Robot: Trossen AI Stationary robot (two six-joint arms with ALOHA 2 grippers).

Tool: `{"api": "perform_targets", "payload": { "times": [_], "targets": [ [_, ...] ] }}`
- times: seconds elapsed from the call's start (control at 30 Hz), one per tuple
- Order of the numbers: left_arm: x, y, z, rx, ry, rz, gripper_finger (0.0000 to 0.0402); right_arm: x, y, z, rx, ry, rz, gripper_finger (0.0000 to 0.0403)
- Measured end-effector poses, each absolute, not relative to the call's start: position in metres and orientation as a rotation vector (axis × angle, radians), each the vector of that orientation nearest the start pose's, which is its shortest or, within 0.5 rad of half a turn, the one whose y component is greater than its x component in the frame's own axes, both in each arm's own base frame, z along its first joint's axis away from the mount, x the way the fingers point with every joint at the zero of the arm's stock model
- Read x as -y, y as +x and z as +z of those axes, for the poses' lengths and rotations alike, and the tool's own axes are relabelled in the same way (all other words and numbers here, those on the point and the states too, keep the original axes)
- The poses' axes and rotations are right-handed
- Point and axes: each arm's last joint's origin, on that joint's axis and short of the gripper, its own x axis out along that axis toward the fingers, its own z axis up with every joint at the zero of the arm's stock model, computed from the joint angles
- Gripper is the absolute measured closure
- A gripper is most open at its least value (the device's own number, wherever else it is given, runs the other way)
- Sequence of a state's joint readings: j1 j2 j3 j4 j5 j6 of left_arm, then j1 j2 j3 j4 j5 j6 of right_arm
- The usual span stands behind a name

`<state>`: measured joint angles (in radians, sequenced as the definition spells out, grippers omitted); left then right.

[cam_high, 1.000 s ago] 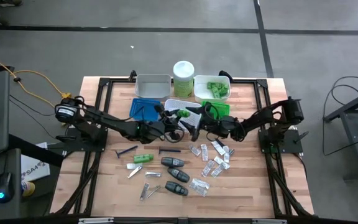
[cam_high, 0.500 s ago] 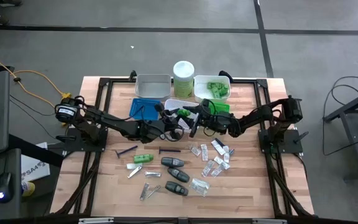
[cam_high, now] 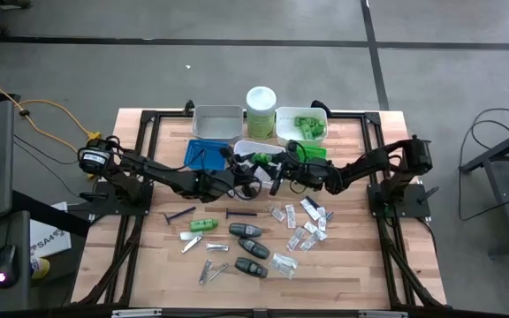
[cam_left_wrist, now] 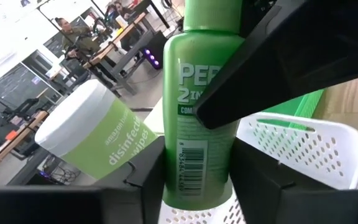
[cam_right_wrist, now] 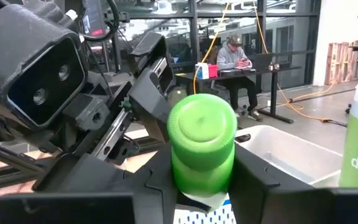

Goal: Pick & Place Travel size toiletries
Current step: Put the green shampoo into the small white bin

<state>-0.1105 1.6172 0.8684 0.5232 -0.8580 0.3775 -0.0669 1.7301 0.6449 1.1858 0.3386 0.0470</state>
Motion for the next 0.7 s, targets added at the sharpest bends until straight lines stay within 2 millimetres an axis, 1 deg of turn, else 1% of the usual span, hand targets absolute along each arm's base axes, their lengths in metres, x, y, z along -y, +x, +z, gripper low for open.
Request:
{"api": "perform_targets", "payload": {
  "times": [0.07, 0.17, 0.27, 0.37, 0.5, 0.57, 0.7],
  "targets": [
    [0.016, 0.337, 0.227, -0.333, 0.455, 0.703, 0.0221, 0.032, 0.321, 0.188, 0.097, 0.043, -0.426, 0.0321],
    [0.015, 0.334, 0.232, -0.315, 0.424, 0.728, 0.0197, 0.037, 0.315, 0.194, 0.036, 0.005, -0.537, 0.0321],
    [0.016, 0.330, 0.235, -0.331, 0.412, 0.763, 0.0190, 0.043, 0.307, 0.199, -0.039, -0.044, -0.677, 0.0321],
    [0.016, 0.324, 0.235, -0.366, 0.409, 0.790, 0.0189, 0.051, 0.298, 0.208, -0.101, -0.074, -0.737, 0.0321],
    [0.018, 0.312, 0.239, -0.404, 0.348, 0.806, 0.0188, 0.070, 0.279, 0.211, -0.241, -0.079, -0.883, 0.0321],
    [0.020, 0.302, 0.241, -0.441, 0.316, 0.804, 0.0188, 0.082, 0.268, 0.211, -0.299, -0.055, -0.944, 0.0321],
    [0.020, 0.284, 0.244, -0.473, 0.233, 0.822, 0.0188, 0.107, 0.246, 0.203, -0.350, 0.008, -0.988, 0.0321]
  ]
}}
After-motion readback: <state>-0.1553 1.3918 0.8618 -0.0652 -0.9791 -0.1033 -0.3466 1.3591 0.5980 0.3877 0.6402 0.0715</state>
